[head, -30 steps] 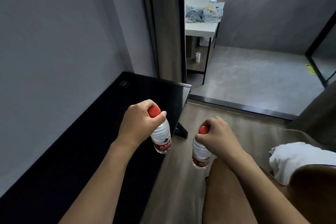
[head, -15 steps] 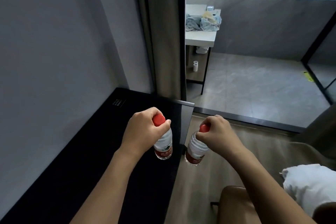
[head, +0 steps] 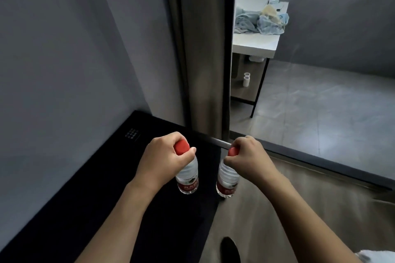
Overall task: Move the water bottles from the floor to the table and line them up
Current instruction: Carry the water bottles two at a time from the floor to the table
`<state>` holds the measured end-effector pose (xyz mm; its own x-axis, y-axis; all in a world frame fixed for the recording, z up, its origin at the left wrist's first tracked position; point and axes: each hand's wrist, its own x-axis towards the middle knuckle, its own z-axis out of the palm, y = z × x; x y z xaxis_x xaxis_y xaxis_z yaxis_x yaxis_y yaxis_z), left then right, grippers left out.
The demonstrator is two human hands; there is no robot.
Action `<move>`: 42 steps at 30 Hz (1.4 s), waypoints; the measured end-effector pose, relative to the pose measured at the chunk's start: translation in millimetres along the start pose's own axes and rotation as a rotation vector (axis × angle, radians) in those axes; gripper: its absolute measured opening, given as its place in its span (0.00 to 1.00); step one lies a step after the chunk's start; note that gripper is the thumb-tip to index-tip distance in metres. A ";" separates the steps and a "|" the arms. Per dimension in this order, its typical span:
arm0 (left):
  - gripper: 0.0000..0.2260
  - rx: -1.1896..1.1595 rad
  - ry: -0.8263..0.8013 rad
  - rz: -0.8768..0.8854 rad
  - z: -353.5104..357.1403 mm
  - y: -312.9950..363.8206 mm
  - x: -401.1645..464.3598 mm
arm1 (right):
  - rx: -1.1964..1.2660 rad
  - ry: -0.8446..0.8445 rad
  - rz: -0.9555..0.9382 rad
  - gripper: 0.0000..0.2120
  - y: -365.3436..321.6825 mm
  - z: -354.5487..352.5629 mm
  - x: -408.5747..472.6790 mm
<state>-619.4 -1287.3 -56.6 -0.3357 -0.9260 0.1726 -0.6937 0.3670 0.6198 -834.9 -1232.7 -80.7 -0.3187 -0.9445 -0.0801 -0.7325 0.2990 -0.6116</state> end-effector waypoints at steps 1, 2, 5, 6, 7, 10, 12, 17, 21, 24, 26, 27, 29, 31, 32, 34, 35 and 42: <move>0.09 0.007 0.007 -0.015 6.5 1.2 12.2 | 0.000 -0.014 -0.018 0.08 3.1 -0.5 17.6; 0.09 0.013 0.009 -0.035 12.0 2.5 23.4 | 0.000 -0.024 -0.035 0.07 5.1 -0.9 33.6; 0.10 0.031 0.018 -0.105 22.1 5.3 55.4 | -0.015 -0.041 -0.083 0.05 7.7 -2.0 78.0; 0.10 0.030 0.026 -0.129 23.8 5.3 63.9 | -0.024 -0.046 -0.097 0.04 7.2 -2.0 91.2; 0.09 0.024 0.039 -0.149 24.5 5.0 71.6 | -0.031 -0.054 -0.109 0.04 5.7 -1.7 103.5; 0.10 0.003 0.088 -0.192 22.2 0.4 91.2 | -0.037 -0.099 -0.135 0.06 -3.4 1.6 137.0; 0.11 -0.004 0.110 -0.213 17.7 -5.8 101.3 | -0.019 -0.120 -0.147 0.06 -13.1 7.1 154.3; 0.12 0.020 0.182 -0.233 3.2 -29.9 109.8 | -0.017 -0.165 -0.198 0.06 -44.5 28.7 176.5; 0.11 0.025 0.250 -0.314 -8.2 -56.4 111.3 | -0.015 -0.192 -0.266 0.03 -69.7 48.7 192.4; 0.11 0.027 0.295 -0.399 -12.2 -73.1 110.3 | -0.021 -0.264 -0.335 0.03 -87.2 64.6 207.9; 0.11 0.048 0.327 -0.456 -14.0 -82.2 108.3 | -0.032 -0.334 -0.393 0.05 -99.7 76.8 217.8; 0.11 0.060 0.346 -0.490 -15.1 -86.8 107.3 | -0.044 -0.376 -0.421 0.06 -106.0 83.2 222.7; 0.11 0.079 0.385 -0.556 -17.4 -96.5 103.7 | -0.066 -0.445 -0.476 0.06 -118.0 96.5 230.9; 0.10 0.104 0.408 -0.616 -19.8 -106.4 99.3 | -0.074 -0.488 -0.520 0.08 -129.1 109.0 236.6; 0.10 0.120 0.414 -0.643 -21.2 -111.1 97.6 | -0.079 -0.508 -0.539 0.08 -134.7 115.1 239.2; 0.09 0.149 0.427 -0.680 -23.8 -121.0 94.9 | -0.085 -0.541 -0.573 0.07 -146.1 126.7 244.0; 0.09 0.163 0.433 -0.694 -25.6 -125.9 93.9 | -0.088 -0.552 -0.589 0.07 -151.8 133.0 246.4; 0.11 0.231 0.492 -0.783 -44.9 -171.8 86.0 | -0.149 -0.653 -0.715 0.09 -202.3 185.1 260.9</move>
<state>-500.4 -1434.0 -113.9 0.5469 -0.8303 0.1077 -0.7342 -0.4137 0.5384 -658.4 -1564.8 -123.6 0.5923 -0.7860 -0.1768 -0.7063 -0.4010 -0.5833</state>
